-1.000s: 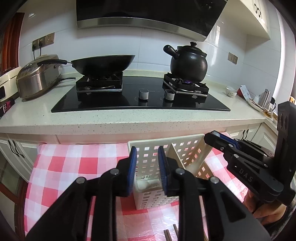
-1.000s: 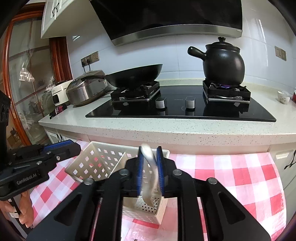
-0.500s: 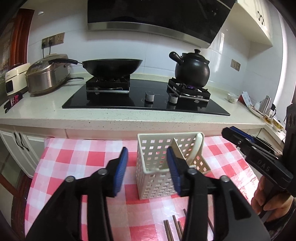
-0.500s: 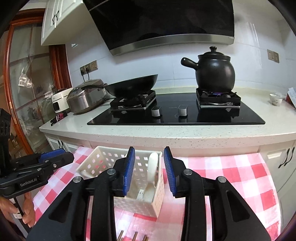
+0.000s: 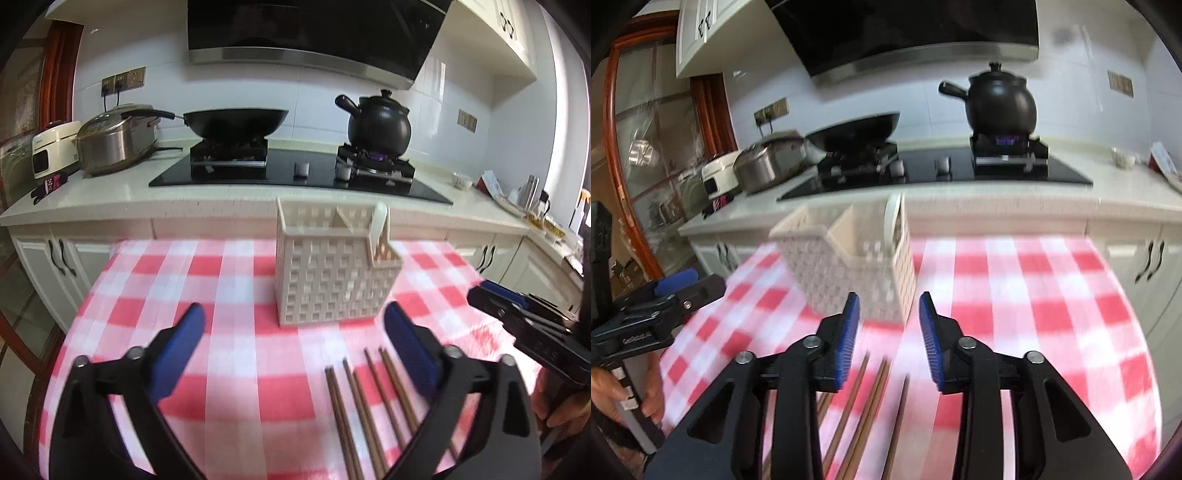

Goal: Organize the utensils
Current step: 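Move both open grippers back over the row of chopsticks, then grasp a brown chopstick with the left gripper while the right gripper grasps another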

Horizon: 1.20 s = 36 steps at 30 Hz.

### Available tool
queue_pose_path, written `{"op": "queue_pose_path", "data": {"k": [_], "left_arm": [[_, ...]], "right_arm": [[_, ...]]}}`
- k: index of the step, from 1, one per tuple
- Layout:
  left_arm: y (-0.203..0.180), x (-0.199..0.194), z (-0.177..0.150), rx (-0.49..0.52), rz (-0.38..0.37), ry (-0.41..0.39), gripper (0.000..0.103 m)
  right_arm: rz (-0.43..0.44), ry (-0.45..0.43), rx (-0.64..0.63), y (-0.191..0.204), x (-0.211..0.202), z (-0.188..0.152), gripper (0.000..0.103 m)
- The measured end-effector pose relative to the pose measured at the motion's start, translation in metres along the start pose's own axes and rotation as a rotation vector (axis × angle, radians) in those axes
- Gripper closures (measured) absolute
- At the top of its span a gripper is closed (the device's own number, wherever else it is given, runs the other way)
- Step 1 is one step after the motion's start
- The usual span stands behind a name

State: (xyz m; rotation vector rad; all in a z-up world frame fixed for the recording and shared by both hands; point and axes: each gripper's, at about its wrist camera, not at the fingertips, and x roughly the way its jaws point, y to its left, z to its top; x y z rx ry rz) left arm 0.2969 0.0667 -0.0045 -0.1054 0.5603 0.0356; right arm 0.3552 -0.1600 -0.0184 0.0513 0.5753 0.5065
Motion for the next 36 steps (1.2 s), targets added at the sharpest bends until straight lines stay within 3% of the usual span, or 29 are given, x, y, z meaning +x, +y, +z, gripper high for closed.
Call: {"op": "queue_pose_path", "data": {"k": [2, 10, 17, 31, 36], "left_arm": [[-0.004, 0.002, -0.017, 0.025, 0.011, 0.030, 0.005], [0.000, 0.014, -0.067, -0.001, -0.018, 0.159, 0.005], [0.001, 0.021, -0.082, -0.005, -0.005, 0.196, 0.005], [0.007, 0.039, -0.098, -0.020, 0.006, 0.276, 0.005], [0.009, 0.045, -0.101, -0.025, 0.014, 0.292, 0.005]], "right_arm": [[-0.007, 0.025, -0.011, 0.002, -0.003, -0.016, 0.051], [-0.063, 0.180, -0.035, 0.000, 0.010, -0.068, 0.051], [-0.075, 0.237, -0.021, -0.002, 0.027, -0.086, 0.052], [-0.121, 0.323, -0.056, 0.004, 0.051, -0.091, 0.072], [-0.148, 0.329, -0.097, 0.009, 0.056, -0.090, 0.074]]}}
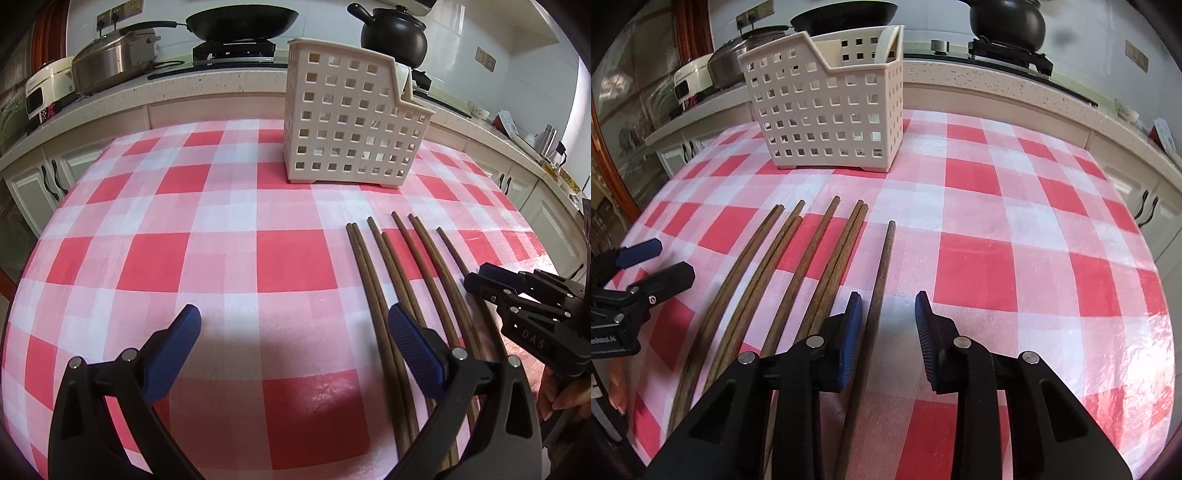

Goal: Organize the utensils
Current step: 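Grasp a brown chopstick with the left gripper while the right gripper grasps another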

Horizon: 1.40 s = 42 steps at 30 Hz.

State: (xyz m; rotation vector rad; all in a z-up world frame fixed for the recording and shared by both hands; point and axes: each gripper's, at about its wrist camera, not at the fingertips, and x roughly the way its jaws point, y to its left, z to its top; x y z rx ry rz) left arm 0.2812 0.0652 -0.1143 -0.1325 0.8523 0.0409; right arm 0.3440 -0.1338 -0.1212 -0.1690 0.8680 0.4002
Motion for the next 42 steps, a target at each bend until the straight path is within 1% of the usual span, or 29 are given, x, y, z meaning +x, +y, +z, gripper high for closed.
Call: {"op": "queue_pose_path", "data": {"k": [2, 7, 10, 15, 18, 21, 27, 29, 30, 32, 34, 36, 38, 40, 42], "left_arm": [[0.000, 0.002, 0.000, -0.002, 0.004, 0.005, 0.005], [-0.004, 0.004, 0.002, 0.010, 0.008, 0.012, 0.005], [-0.008, 0.006, 0.001, 0.022, 0.009, 0.017, 0.005], [-0.012, 0.008, 0.002, 0.026, 0.012, 0.016, 0.006], [-0.012, 0.008, 0.003, 0.024, 0.020, 0.011, 0.006], [-0.014, 0.011, 0.005, 0.026, 0.024, 0.019, 0.012], [-0.020, 0.020, 0.008, 0.037, 0.029, 0.036, 0.015], [-0.022, 0.025, 0.009, 0.042, 0.047, 0.052, 0.020], [-0.022, 0.026, 0.009, 0.033, 0.034, 0.052, 0.020], [-0.021, 0.028, 0.010, 0.021, 0.033, 0.055, 0.020], [-0.022, 0.028, 0.010, 0.019, 0.032, 0.050, 0.024], [-0.022, 0.028, 0.010, 0.016, 0.032, 0.050, 0.024], [-0.022, 0.030, 0.010, 0.021, 0.061, 0.054, 0.025], [-0.023, 0.030, 0.010, 0.032, 0.063, 0.052, 0.025], [-0.029, 0.032, 0.008, 0.063, 0.090, 0.052, 0.025]], "right_arm": [[-0.012, 0.000, -0.019, 0.003, 0.001, 0.001, 0.076], [-0.009, -0.001, -0.044, 0.009, 0.001, 0.001, 0.092], [0.011, -0.001, -0.021, 0.006, 0.000, -0.001, 0.095], [0.017, -0.004, -0.010, 0.003, -0.002, -0.002, 0.096], [0.022, -0.029, 0.028, -0.004, -0.008, -0.005, 0.097], [0.031, -0.043, 0.046, -0.009, -0.013, -0.007, 0.097], [0.040, -0.059, 0.071, -0.019, -0.019, -0.010, 0.096], [0.046, -0.065, 0.075, -0.021, -0.021, -0.010, 0.096], [0.049, -0.069, 0.077, -0.022, -0.022, -0.010, 0.096], [0.056, -0.073, 0.082, -0.024, -0.024, -0.010, 0.096], [0.062, -0.075, 0.084, -0.024, -0.024, -0.010, 0.096], [0.066, -0.074, 0.085, -0.025, -0.023, -0.010, 0.096], [0.073, -0.072, 0.087, -0.025, -0.022, -0.011, 0.096], [0.076, -0.073, 0.090, -0.026, -0.021, -0.010, 0.096], [0.079, -0.073, 0.089, -0.025, -0.021, -0.011, 0.096]]}}
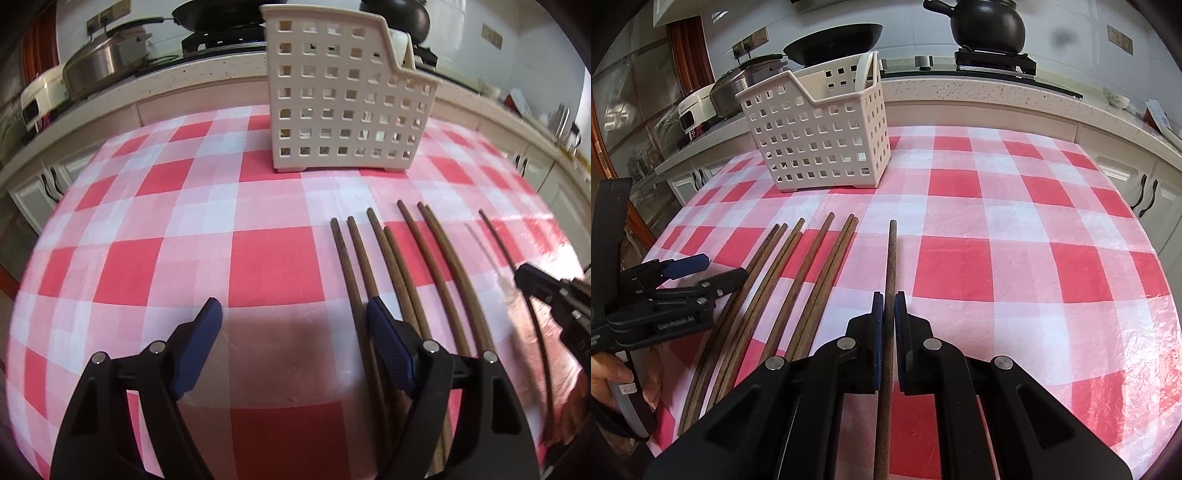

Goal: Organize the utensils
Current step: 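Grasp a brown chopstick with the left gripper while the right gripper grasps another, then lift both chopsticks upright off the table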

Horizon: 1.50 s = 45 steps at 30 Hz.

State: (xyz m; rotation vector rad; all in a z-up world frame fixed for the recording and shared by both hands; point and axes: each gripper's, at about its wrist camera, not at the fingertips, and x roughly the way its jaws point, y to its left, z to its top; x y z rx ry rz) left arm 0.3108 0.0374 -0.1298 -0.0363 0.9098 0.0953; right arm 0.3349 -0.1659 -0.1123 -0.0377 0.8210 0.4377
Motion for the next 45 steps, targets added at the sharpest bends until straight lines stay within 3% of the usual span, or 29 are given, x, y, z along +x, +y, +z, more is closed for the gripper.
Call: {"op": "queue_pose_path", "data": {"k": [4, 8, 15, 24, 45], "left_arm": [[-0.002, 0.000, 0.001, -0.012, -0.001, -0.002, 0.030], [-0.008, -0.005, -0.001, 0.007, -0.010, -0.017, 0.056], [-0.019, -0.011, -0.006, 0.054, -0.066, -0.028, 0.094], [-0.011, -0.018, -0.006, 0.030, -0.136, -0.030, 0.097], [0.005, -0.119, 0.009, 0.011, -0.142, -0.255, 0.097]], "right_arm": [[0.006, 0.002, 0.001, 0.000, 0.001, 0.000, 0.096], [0.002, 0.000, 0.003, 0.000, 0.001, 0.000, 0.096], [0.000, -0.003, 0.005, 0.000, -0.001, 0.001, 0.096], [0.002, -0.020, 0.002, 0.004, -0.007, 0.003, 0.096], [0.012, -0.188, -0.046, 0.027, -0.068, 0.027, 0.097]]}}
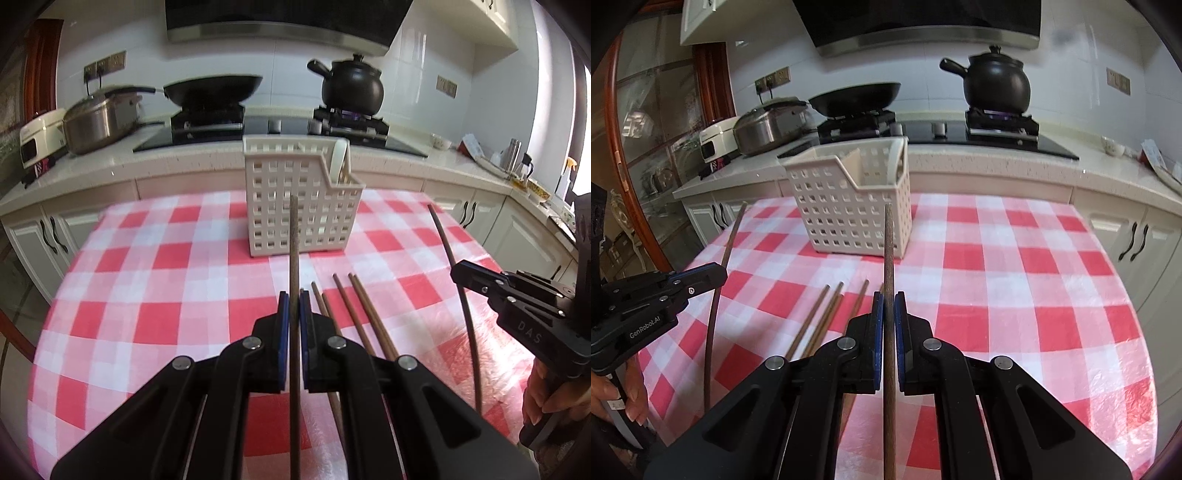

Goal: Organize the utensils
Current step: 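Lift both chopsticks upright off the table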

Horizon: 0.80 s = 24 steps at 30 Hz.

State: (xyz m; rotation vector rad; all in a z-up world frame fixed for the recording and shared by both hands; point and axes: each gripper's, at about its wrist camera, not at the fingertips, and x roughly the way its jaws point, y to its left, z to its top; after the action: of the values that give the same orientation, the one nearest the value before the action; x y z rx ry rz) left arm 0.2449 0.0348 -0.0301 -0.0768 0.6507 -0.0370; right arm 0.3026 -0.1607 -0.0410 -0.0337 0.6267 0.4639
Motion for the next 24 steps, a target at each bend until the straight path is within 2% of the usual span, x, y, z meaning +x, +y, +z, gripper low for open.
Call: {"op": "queue_pose_path", "data": {"k": [12, 24], "left_arm": [[-0.003, -0.050, 0.007, 0.009, 0.003, -0.098, 0.097], [-0.003, -0.071, 0.008, 0.006, 0.004, -0.142, 0.097]], "right_arm": [[0.008, -0.092, -0.037, 0.017, -0.041, 0.013, 0.097], [0.004, -0.161, -0.080, 0.032, -0.068, 0.019, 0.097]]}}
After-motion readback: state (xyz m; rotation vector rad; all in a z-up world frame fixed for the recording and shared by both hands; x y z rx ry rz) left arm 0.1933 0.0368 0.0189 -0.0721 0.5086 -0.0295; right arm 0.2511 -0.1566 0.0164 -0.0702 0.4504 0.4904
